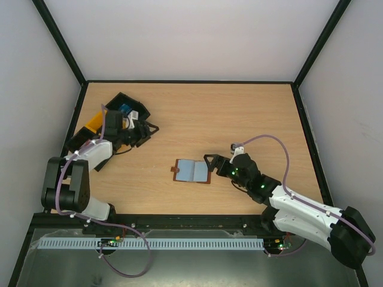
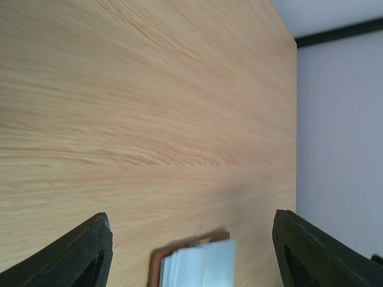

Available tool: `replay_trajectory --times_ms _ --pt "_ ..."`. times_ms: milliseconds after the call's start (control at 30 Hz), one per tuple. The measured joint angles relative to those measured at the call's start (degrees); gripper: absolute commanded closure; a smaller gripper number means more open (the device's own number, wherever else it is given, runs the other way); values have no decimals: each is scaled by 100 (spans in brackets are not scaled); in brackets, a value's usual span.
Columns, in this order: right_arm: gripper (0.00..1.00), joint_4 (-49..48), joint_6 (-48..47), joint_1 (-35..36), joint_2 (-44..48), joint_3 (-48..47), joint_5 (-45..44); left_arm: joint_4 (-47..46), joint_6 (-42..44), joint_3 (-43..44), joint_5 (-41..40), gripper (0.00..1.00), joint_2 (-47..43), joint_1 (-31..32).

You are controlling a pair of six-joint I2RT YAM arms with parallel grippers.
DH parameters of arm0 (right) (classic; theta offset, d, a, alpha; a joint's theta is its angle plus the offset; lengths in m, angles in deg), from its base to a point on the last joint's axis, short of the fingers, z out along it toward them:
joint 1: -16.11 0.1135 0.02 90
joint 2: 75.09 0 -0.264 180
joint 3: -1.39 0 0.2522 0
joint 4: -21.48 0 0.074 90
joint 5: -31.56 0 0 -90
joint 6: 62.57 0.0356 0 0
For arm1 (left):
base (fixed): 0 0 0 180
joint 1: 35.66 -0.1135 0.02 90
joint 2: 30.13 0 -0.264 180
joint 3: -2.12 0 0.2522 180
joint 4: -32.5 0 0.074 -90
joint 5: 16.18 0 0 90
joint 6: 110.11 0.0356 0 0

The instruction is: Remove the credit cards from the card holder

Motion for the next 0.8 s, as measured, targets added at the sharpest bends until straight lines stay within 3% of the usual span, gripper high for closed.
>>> replay_trajectory --times_ms 267,333,500,800 --pt "17 -332 317 0 -509 48 256 -487 -26 -511 57 26 -55 824" --pt "26 -435 354 0 -769 48 376 -612 -37 -643 66 26 -46 1049" --pt "59 -813 479 2 -1534 7 772 -907 -74 -765 175 26 179 1456" --pt "66 -1364 667 264 -2518 -498 863 -1958 -483 -1279 450 27 640 1580"
